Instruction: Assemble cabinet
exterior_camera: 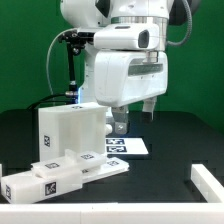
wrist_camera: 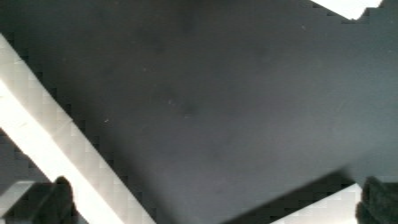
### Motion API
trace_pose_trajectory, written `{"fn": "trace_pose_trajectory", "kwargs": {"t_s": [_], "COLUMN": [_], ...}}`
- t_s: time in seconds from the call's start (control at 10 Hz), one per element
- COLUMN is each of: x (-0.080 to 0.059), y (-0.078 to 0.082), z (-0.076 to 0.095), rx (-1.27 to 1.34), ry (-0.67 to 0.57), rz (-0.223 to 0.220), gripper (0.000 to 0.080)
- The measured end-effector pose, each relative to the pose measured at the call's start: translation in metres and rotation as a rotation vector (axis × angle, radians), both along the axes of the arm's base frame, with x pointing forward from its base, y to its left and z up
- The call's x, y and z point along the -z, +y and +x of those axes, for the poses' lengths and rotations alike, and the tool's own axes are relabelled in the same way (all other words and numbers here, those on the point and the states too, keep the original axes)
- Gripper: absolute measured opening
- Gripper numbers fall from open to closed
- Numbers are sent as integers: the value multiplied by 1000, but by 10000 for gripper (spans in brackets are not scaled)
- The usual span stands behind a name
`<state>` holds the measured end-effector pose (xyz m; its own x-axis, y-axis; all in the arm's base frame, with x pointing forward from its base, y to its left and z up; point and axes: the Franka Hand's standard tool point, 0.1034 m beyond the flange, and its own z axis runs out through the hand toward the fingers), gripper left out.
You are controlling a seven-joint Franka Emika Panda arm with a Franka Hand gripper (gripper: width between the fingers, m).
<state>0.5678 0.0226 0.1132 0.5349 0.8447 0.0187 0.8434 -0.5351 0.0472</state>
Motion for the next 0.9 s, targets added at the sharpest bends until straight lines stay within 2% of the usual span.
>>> {"fn": "trace_pose_trajectory", "kwargs": {"t_s": [0.5,0.7,0.9], "x": [0,1,3], "y": [-4,-39,-59], "z": [0,-2,2], "rx": [19,201,222], "ry": [1,20,61], "rz": [6,30,21], "gripper": [797,797,797]}}
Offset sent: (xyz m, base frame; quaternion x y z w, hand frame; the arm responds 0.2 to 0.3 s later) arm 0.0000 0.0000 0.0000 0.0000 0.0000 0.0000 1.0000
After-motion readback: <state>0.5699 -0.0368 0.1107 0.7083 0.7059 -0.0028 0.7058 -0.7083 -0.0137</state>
